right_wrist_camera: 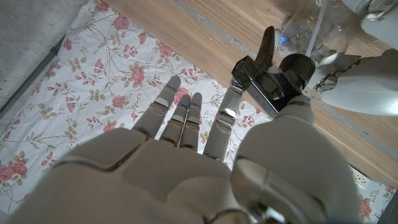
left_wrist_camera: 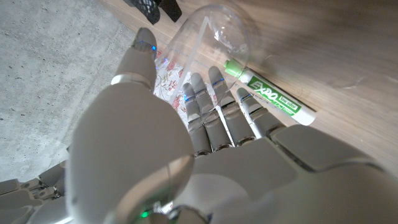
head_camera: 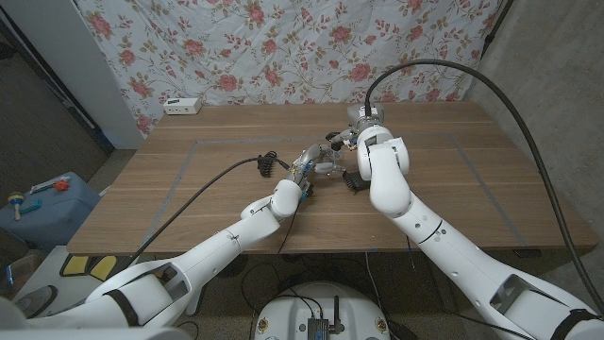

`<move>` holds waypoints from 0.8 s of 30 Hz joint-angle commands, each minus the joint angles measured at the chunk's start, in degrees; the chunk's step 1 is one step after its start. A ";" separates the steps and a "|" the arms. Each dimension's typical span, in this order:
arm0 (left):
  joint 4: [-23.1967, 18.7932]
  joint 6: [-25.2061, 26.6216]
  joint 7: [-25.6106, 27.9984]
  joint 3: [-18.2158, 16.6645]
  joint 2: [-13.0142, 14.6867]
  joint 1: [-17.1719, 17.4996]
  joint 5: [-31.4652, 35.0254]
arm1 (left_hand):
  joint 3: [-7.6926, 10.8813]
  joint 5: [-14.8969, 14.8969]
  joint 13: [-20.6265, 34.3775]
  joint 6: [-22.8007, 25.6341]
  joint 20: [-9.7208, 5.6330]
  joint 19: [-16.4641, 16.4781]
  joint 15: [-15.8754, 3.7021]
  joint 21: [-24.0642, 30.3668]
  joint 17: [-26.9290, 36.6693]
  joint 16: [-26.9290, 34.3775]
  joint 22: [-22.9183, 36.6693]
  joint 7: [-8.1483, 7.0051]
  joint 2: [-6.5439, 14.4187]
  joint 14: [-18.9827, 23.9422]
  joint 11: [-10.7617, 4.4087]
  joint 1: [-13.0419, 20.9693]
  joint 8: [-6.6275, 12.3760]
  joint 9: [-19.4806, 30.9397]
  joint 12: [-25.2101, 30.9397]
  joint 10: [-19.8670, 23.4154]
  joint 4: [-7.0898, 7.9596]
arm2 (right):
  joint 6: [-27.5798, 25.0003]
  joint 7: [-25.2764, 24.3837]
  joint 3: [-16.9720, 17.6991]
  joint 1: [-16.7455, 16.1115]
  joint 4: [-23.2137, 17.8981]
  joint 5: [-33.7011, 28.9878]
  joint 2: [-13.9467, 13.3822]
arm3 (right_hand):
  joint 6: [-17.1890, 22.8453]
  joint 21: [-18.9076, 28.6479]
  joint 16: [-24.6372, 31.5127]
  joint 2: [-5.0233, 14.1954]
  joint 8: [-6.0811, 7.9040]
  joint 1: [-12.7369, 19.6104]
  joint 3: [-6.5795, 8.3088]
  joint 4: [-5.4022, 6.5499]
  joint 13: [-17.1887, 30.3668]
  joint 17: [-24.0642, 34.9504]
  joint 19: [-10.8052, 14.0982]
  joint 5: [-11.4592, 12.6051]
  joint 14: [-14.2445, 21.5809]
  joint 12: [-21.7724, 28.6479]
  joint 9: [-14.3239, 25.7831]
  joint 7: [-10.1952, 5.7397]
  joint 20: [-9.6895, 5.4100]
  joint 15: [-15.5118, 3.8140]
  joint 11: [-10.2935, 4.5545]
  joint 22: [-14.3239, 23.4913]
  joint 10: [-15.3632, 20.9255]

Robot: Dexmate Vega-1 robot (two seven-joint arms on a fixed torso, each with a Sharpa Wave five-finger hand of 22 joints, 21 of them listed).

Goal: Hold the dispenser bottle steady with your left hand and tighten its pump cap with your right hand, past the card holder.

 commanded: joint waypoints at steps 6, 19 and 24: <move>-0.05 -0.25 -0.15 -0.10 0.08 0.12 -0.29 | 8.16 0.09 0.33 9.52 -1.96 -0.10 -2.84 0.20 -0.03 -0.06 0.18 -1.01 11.15 0.48 0.00 -10.29 0.42 0.05 0.20 0.29 8.00 | -1.33 -1.55 0.28 -0.72 1.49 -2.60 1.94 | 4.93 0.19 0.32 0.92 1.63 0.36 -0.09 -0.20 -0.05 0.20 1.63 -0.01 1.64 0.69 -0.03 0.06 -0.11 -0.58 0.08 0.18 2.69; -0.42 -0.13 -0.08 -0.11 0.20 0.46 -0.32 | 8.25 0.10 0.38 9.50 -1.98 -0.07 -2.73 0.22 -0.01 -0.01 0.18 -1.02 11.16 0.58 0.00 -10.57 0.46 0.05 0.25 0.41 7.99 | -3.03 -5.13 -0.04 -1.61 2.62 -2.98 3.98 | 10.03 0.18 0.57 1.65 2.88 0.36 0.08 -0.22 -0.11 0.32 3.02 -0.54 3.96 0.87 -0.24 0.09 0.10 -0.92 -0.13 0.23 5.84; -0.74 0.00 -0.06 -0.19 0.29 0.73 -0.43 | 8.32 0.10 0.40 9.54 -1.94 -0.11 -2.79 0.21 -0.01 -0.03 0.18 -1.09 11.19 0.54 -0.02 -10.69 0.50 0.05 0.26 0.44 8.00 | -3.61 -6.44 -0.25 -1.75 3.04 -3.06 4.48 | 12.28 0.14 0.71 1.97 3.54 0.74 0.29 -0.45 -0.15 0.32 3.49 -0.79 5.12 0.91 -0.32 0.31 -0.01 -1.24 -0.24 0.25 7.19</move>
